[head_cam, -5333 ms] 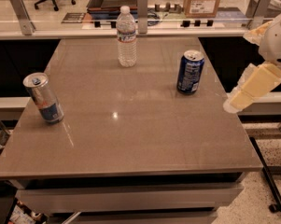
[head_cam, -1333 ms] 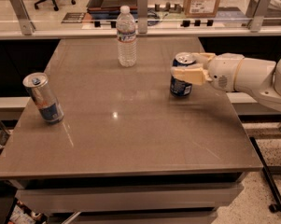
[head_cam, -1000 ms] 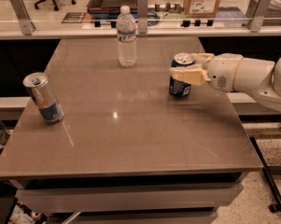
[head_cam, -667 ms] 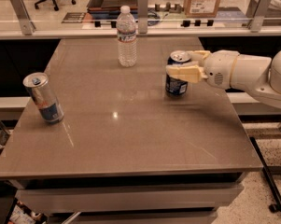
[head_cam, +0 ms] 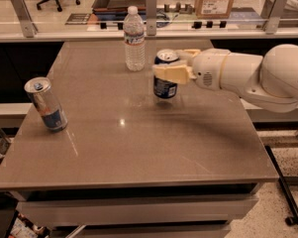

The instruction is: Move pepsi can near redbull can

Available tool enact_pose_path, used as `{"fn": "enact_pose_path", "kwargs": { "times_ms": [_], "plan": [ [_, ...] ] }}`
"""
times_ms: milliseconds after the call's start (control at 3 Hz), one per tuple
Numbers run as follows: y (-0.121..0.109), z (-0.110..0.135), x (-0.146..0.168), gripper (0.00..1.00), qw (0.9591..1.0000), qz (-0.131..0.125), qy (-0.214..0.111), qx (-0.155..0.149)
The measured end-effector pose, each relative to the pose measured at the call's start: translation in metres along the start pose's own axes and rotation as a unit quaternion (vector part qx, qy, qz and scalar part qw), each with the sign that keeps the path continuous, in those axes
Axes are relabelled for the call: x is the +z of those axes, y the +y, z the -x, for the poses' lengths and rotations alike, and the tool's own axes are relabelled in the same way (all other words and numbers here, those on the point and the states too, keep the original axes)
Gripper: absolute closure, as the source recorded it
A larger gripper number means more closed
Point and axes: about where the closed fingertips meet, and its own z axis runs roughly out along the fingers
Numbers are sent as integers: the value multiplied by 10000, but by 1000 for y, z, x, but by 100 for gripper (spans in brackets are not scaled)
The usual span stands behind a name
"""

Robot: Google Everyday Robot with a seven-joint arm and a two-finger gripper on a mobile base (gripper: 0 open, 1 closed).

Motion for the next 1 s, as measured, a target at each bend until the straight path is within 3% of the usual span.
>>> {"fn": "enact_pose_path", "kwargs": {
  "times_ms": [1000],
  "plan": [
    [139,23,60,100,9983,565,105,31]
  ]
}}
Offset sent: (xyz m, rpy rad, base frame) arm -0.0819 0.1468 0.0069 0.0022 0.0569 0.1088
